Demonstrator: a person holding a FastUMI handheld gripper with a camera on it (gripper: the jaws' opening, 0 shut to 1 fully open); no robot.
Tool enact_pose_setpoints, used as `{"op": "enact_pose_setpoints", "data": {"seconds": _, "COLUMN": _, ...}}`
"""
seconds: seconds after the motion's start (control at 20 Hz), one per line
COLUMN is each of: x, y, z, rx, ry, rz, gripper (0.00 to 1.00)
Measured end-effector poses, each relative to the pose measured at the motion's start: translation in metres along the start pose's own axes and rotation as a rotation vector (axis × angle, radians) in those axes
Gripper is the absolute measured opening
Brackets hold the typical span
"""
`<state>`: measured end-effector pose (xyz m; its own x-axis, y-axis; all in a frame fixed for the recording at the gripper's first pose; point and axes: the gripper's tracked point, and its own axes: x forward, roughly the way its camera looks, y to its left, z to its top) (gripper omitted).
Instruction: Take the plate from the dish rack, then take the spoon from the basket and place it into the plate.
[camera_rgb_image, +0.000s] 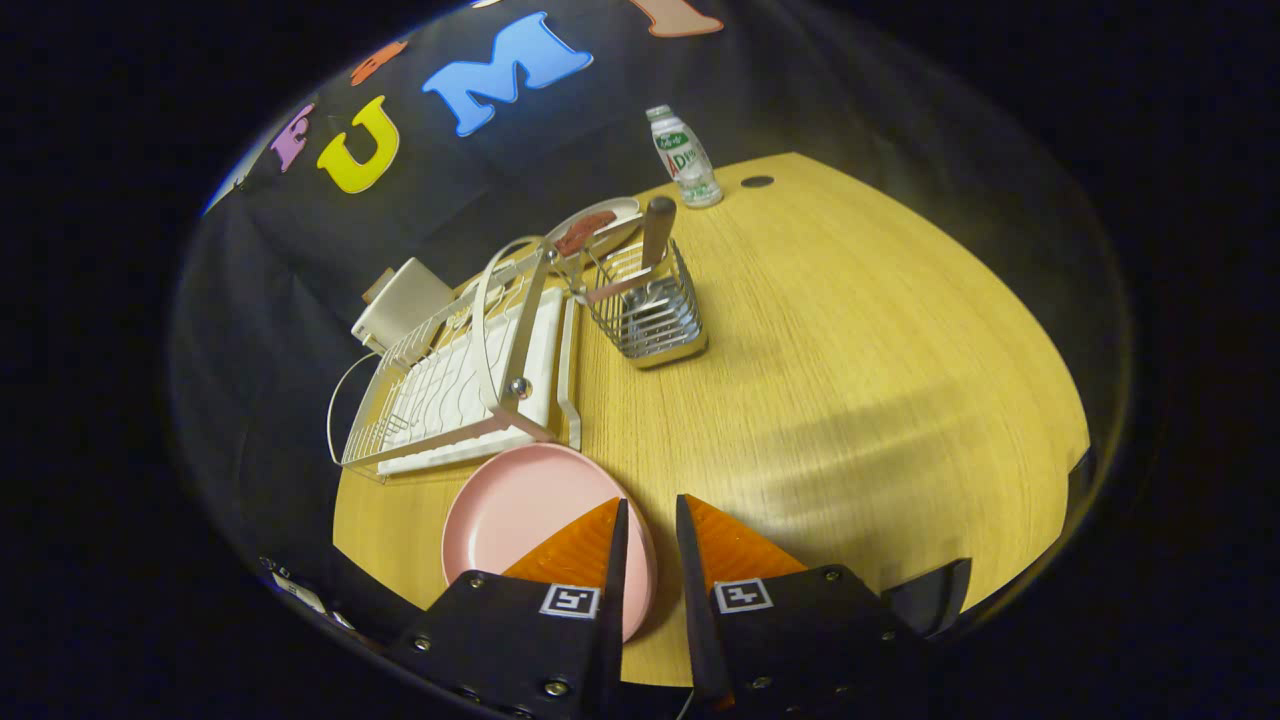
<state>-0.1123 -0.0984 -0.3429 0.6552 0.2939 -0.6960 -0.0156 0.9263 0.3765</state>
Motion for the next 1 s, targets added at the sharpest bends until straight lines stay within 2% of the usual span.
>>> {"op": "enact_pose_setpoints", "data": {"seconds": 0.05, "x": -0.004, "y": -0.001, "z": 0.012, "rx": -0.019, "ry": -0.046, "rz": -0.014, "gripper": 0.31}}
{"op": "enact_pose_setpoints", "data": {"seconds": 0.3, "x": -0.029, "y": -0.014, "z": 0.061, "rx": -0.093, "ry": -0.261, "rz": -0.072, "gripper": 0.31}}
{"op": "enact_pose_setpoints", "data": {"seconds": 0.55, "x": -0.038, "y": -0.019, "z": 0.088, "rx": -0.157, "ry": -0.394, "rz": -0.093, "gripper": 0.31}}
{"op": "enact_pose_setpoints", "data": {"seconds": 0.75, "x": -0.026, "y": -0.017, "z": 0.113, "rx": -0.238, "ry": -0.518, "rz": -0.09, "gripper": 0.35}}
{"op": "enact_pose_setpoints", "data": {"seconds": 1.0, "x": 0.009, "y": -0.014, "z": 0.127, "rx": -0.241, "ry": -0.581, "rz": -0.045, "gripper": 0.37}}
